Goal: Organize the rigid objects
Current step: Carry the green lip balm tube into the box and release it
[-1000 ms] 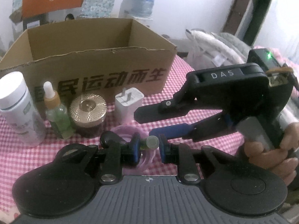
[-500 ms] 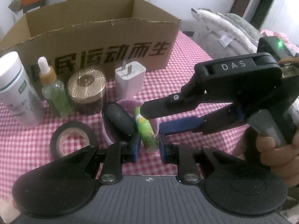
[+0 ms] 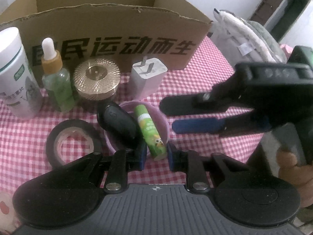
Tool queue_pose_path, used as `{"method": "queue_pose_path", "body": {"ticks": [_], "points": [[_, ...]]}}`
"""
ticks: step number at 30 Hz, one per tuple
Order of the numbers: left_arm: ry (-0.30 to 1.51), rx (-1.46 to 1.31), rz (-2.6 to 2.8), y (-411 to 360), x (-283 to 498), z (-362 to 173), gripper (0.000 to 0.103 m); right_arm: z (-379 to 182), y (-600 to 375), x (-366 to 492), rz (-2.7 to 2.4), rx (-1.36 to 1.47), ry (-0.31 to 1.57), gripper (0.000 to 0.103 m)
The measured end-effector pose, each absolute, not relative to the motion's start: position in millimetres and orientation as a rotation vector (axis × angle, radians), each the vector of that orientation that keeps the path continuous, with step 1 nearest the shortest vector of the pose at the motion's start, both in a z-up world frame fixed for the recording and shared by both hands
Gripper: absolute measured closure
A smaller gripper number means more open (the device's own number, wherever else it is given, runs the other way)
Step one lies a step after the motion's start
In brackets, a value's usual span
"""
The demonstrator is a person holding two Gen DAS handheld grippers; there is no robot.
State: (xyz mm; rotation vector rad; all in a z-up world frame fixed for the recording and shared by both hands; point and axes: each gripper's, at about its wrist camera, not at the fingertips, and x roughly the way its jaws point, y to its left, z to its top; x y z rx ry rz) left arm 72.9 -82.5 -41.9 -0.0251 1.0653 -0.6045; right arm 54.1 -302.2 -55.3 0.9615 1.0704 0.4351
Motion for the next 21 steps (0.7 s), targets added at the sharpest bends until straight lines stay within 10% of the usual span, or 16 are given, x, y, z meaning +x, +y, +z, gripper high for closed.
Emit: {"method": "queue_pose_path", "body": {"ticks": [21], "points": [[0.982,-0.142,-0.595,-34,55,-29,0.088,-47,-270,75,0.468,0.881,1.156,0.058]]}}
